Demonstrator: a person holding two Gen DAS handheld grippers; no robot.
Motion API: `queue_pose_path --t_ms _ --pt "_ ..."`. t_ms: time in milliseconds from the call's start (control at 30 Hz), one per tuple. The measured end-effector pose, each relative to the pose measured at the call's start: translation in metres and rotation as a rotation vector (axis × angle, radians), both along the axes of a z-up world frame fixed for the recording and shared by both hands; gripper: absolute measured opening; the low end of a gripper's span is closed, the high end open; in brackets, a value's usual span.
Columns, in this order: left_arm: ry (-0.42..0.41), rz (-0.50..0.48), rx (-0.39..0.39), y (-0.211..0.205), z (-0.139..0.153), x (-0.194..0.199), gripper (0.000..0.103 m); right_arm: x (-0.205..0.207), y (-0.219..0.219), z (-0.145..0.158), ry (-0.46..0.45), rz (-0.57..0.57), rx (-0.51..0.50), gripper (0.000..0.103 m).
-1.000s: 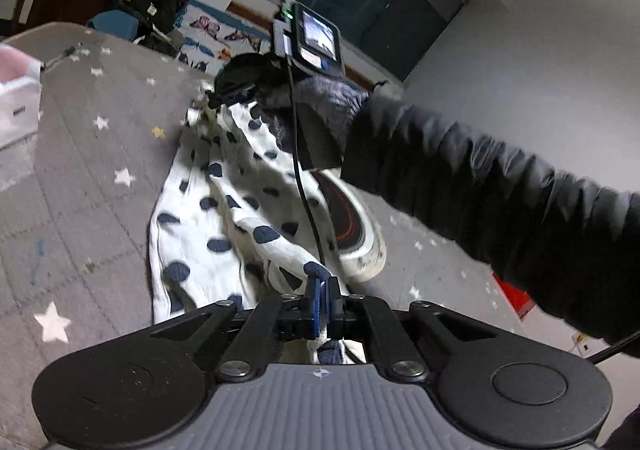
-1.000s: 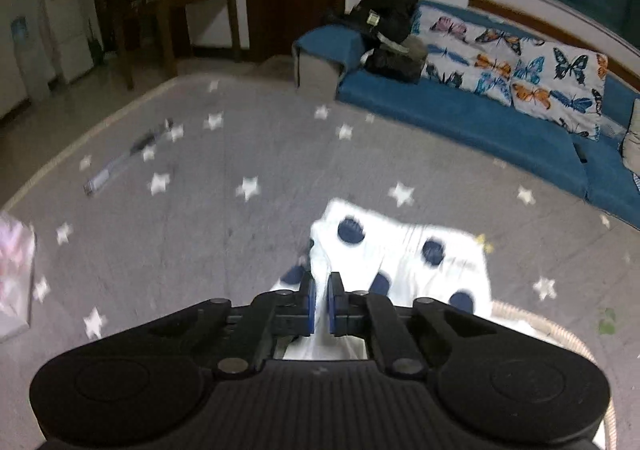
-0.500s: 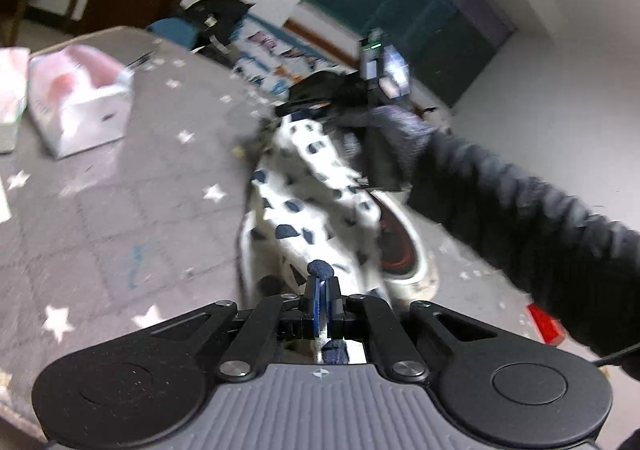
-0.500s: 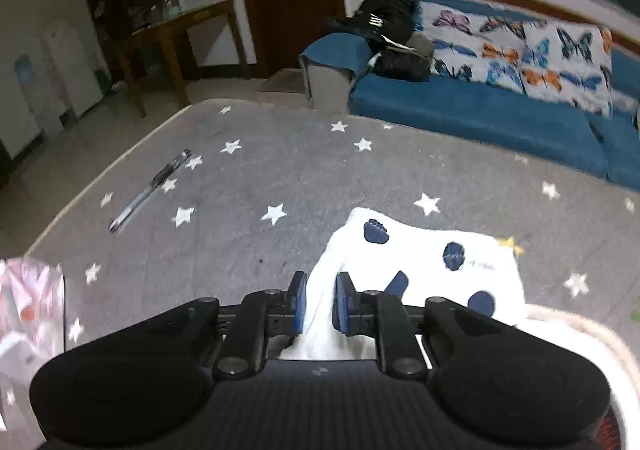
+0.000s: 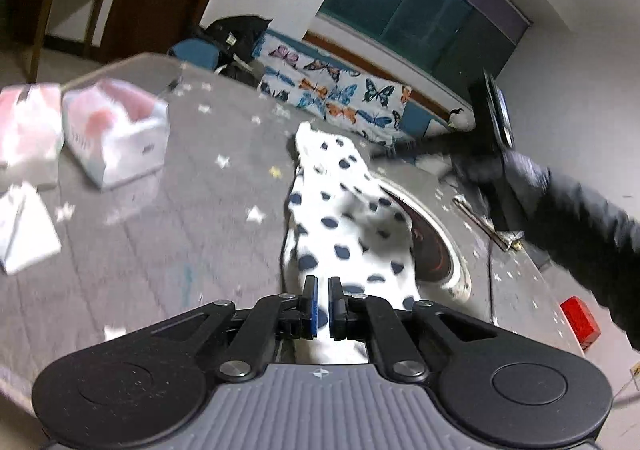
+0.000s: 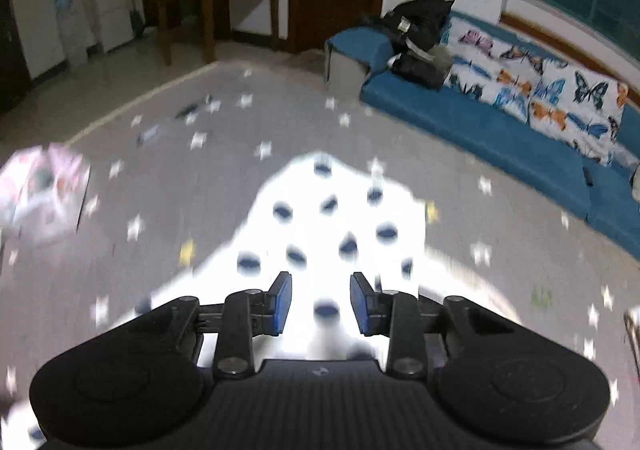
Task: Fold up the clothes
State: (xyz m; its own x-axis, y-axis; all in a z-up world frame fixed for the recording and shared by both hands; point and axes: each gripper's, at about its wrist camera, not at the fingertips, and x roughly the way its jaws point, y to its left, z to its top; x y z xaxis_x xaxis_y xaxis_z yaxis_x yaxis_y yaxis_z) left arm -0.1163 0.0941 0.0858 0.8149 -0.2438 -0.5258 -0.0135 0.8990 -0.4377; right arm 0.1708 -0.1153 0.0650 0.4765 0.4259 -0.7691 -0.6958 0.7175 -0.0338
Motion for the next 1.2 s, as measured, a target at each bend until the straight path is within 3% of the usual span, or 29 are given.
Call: queue_pose_path --t_ms 200,433,533,700,867,900,967,1000,1200 --pt "-0.005 -0.075 0.037 -0.017 0.001 0.051 0.006 -0.022 -0.029 -0.029 0.051 0.005 0.029 0.031" --pt "0.136 -0.111 0.073 -0.023 -0.039 0.11 0.006 -0.03 -0.053 -0.055 0.094 -0.012 0.038 0.03" --pt "0.186 -0.1 0.083 -0.018 -0.052 0.116 0.006 -0.028 -0.067 -0.048 0.09 -0.047 0.076 0.031" --pt "0.19 -0.095 0.086 -0.014 -0.053 0.114 0.006 -0.025 -0.088 -0.038 0.083 -0.094 0.119 0.031" --pt "0.2 -0.097 0.105 -0.017 -0.054 0.116 0.006 -0.025 -0.093 -0.049 0.133 -0.095 0.164 0.031" --pt "0.203 -0.096 0.106 -0.017 -0.055 0.117 0.006 -0.026 -0.091 -0.053 0.138 -0.092 0.166 0.029" --pt "0.205 -0.094 0.109 -0.017 -0.055 0.117 0.006 -0.027 -0.087 -0.059 0.139 -0.092 0.161 0.017" --pt "0.206 -0.094 0.113 -0.017 -0.055 0.117 0.006 -0.027 -0.085 -0.061 0.132 -0.095 0.153 0.013" --pt "0.205 -0.089 0.139 -0.019 -0.05 0.114 0.008 -0.03 -0.086 -0.053 0.024 -0.128 0.092 0.013"
